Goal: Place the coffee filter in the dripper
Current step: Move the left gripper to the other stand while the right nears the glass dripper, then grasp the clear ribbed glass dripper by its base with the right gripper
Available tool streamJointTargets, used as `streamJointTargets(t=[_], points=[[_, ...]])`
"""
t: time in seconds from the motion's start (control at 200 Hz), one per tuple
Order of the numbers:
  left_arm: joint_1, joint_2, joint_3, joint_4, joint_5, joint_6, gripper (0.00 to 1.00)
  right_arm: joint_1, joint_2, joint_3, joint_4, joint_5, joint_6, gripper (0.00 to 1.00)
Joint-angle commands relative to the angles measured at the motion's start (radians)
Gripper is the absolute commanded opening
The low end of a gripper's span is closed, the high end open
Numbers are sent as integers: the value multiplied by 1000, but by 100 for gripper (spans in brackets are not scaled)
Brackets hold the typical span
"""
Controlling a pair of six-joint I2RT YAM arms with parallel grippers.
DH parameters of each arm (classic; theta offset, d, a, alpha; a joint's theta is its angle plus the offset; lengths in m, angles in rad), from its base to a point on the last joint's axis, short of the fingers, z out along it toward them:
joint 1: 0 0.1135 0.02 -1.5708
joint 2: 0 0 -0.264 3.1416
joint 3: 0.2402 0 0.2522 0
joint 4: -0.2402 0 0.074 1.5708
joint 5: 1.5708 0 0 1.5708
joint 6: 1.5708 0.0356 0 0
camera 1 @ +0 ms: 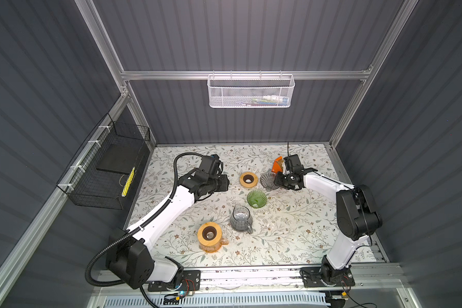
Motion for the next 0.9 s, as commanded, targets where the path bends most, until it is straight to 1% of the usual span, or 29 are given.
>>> streamJointTargets(t=[0.0, 0.155, 0.535, 0.605, 0.895], points=[[-4, -29, -17, -22, -13, 17, 40, 5, 16, 28, -6, -2, 7, 30], [-4, -36, -20, -17, -16, 15, 40, 6, 18, 26, -7, -3, 8, 24], [-4, -53, -11, -23, -22, -2, 40, 8, -11, 6, -5, -7, 3, 5], [-4, -57, -8, -28, -23, -5, 40, 7, -23, 2, -8, -9, -3, 0], [-4, -78, -22, -28, -40, -28, 40, 6, -72, -13, -24, -13, -24, 0]])
